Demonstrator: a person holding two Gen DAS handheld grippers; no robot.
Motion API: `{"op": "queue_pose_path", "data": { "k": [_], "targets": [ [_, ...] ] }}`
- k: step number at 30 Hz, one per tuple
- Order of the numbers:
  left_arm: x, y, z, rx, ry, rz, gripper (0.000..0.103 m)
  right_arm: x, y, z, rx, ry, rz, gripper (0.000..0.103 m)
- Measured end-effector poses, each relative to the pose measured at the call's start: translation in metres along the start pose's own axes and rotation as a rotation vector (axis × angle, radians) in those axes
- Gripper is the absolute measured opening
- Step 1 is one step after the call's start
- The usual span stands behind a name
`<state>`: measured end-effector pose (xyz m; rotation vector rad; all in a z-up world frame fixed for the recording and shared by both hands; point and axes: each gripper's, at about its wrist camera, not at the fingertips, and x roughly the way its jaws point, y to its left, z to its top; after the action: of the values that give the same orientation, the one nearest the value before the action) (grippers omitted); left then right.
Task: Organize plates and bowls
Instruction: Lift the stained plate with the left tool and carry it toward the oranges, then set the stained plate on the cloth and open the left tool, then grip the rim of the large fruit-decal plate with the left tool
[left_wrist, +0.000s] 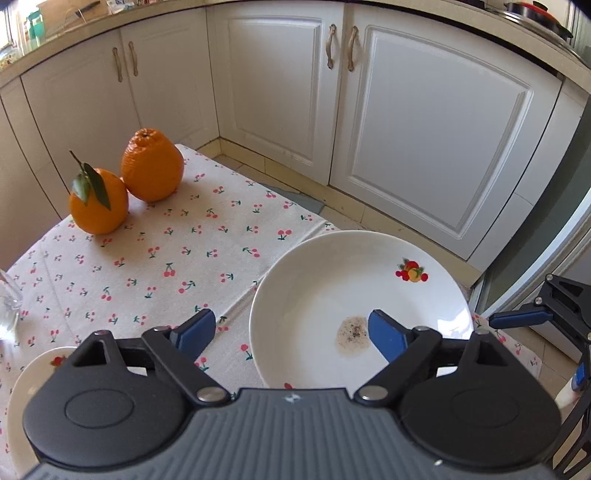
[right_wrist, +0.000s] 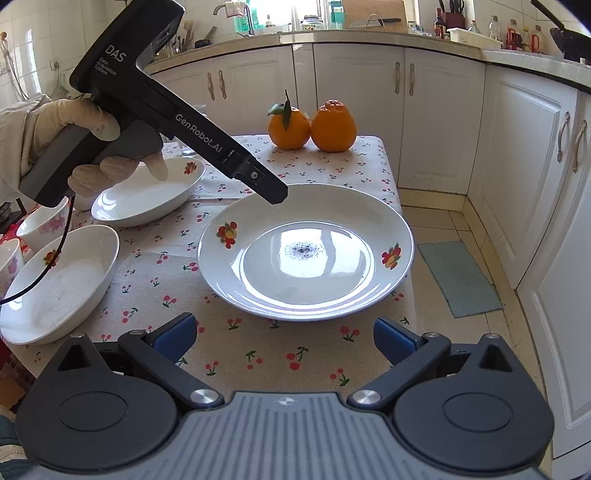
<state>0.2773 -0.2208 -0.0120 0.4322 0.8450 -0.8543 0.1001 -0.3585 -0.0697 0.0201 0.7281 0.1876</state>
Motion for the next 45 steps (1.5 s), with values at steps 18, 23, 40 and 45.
{"op": "queue_pose_path", "data": {
  "k": [18, 23, 40, 45],
  "targets": [
    [-0.117, -0.053, -0.114, -0.067, -0.150, 0.262, 0.093, -0.041, 0.060, -0.015, -0.046, -0.094, 0.003, 0.103],
    [-0.133, -0.058, -0.147, -0.151, -0.152, 0.284, 0.093, -0.045, 0.068, -0.022, -0.067, -0.100, 0.025, 0.103],
    [-0.165, -0.069, -0.232, -0.242, -0.109, 0.403, 0.093, -0.033, 0.100, -0.030, -0.152, -0.050, 0.103, 0.103],
    [-0.170, -0.066, -0.239, -0.262, -0.093, 0.388, 0.093, -0.024, 0.112, -0.028, -0.190, -0.029, 0.153, 0.103]
  ]
}}
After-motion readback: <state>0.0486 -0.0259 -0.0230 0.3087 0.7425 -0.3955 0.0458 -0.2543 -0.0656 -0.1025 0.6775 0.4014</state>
